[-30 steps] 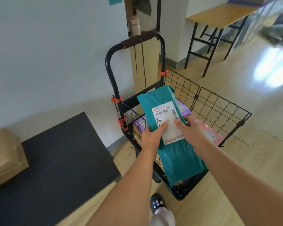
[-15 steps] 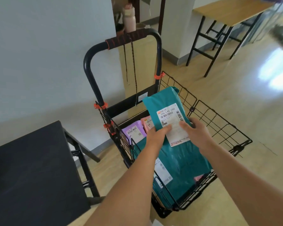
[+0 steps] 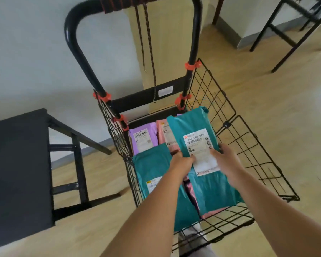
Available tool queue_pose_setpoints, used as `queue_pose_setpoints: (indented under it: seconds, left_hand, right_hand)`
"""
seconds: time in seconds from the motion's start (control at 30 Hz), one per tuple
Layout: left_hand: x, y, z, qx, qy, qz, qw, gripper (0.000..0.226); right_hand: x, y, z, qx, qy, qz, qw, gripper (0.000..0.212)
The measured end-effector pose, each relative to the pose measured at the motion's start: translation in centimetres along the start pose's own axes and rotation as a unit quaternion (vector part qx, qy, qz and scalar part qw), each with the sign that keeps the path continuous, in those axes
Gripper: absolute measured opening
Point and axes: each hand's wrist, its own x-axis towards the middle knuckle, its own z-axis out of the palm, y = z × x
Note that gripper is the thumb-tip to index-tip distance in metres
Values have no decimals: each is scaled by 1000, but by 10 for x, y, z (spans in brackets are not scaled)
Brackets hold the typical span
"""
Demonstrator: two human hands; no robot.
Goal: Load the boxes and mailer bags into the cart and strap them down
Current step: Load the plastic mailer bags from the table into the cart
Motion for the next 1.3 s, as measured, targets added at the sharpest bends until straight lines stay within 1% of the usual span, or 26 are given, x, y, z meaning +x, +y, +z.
queue_pose_setpoints:
  seconds: [0.07,0.23,0.33,0.47,0.57,0.67,0.77,0.9,1.0,1.13,1.2,1.3]
  left_hand:
    - [15,-10,16,-4,16,-29,999,29]
    - [40,-37,36,1,47,-80,996,32]
    - [49,-53,38,2,72,-108,991,29]
    - [60,-66,32,2,99,-125,987,21]
    - [72,-75,28,7,116,-130,985,20]
    - [83,-79,32,22,102,-132,986,23]
    - [92,-80,40,53,99,-130,985,32]
    - [98,-81,45,81,101,-141,982,40]
    - [100,-81,43,85,99,-144,981,40]
    - [98,-81,41,80,89,-146,982,40]
    - [96,-81,40,69,84,-150,983,42]
    - [95,-82,40,59,84,-154,983,41]
  right_hand:
    - [17,14,-6,-22,-16,14,1000,31]
    - [51,50,-3,-38,-74,54,995,35]
    - [65,67,7,-61,-106,74,990,37]
    - [80,80,24,-112,-140,67,982,38]
    - [88,89,34,-132,-148,63,978,37]
    - [94,97,36,-138,-139,71,978,40]
    - [101,105,34,-143,-116,75,980,45]
    - [109,107,36,-174,-122,79,974,48]
    - [109,105,38,-192,-117,78,971,48]
    - [106,104,37,-169,-113,85,975,51]
    - [104,102,36,-153,-113,87,978,49]
    - [101,98,36,-161,-109,83,977,45]
